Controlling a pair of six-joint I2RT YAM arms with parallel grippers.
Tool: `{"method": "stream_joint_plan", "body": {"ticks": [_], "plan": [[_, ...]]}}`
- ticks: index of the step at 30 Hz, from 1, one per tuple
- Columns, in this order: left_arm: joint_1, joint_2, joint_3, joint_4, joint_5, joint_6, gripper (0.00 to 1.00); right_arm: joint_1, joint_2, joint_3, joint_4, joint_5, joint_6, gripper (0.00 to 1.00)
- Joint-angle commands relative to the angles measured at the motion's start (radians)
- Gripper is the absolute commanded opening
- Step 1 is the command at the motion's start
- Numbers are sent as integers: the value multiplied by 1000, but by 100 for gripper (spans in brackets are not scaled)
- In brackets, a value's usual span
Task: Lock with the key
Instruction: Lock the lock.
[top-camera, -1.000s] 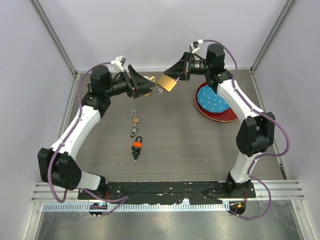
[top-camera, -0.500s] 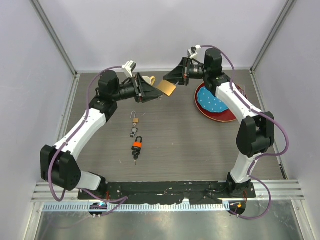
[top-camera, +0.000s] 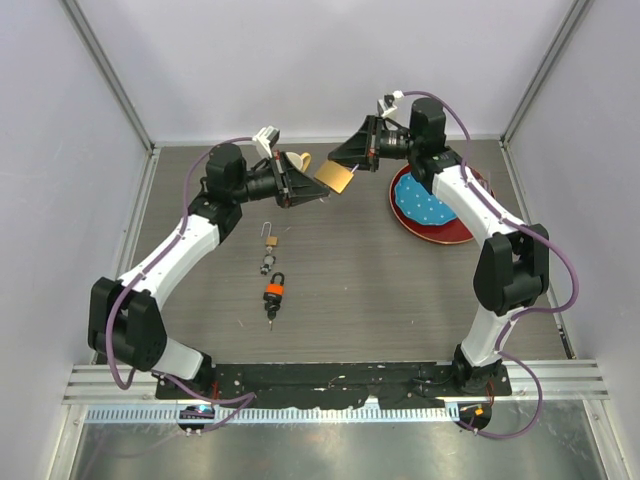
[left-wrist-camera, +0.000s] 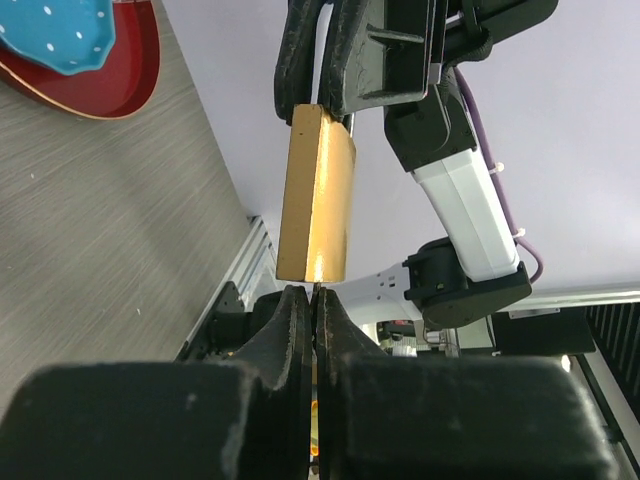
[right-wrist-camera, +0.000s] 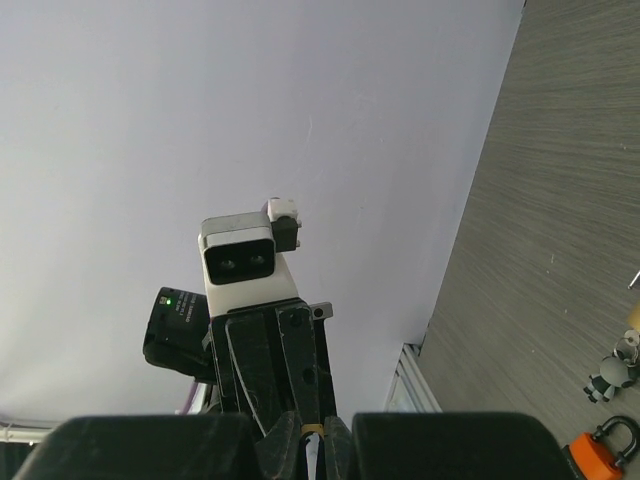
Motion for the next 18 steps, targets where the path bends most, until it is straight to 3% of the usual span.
{"method": "stream_joint_plan", "body": {"ticks": [1, 18], "plan": [[-13, 0, 11, 84, 44, -5, 0, 9, -45, 68, 85, -5, 46, 2], [-12, -109, -113, 104, 29, -37, 0, 8, -6, 119, 72, 0, 44, 2]]}}
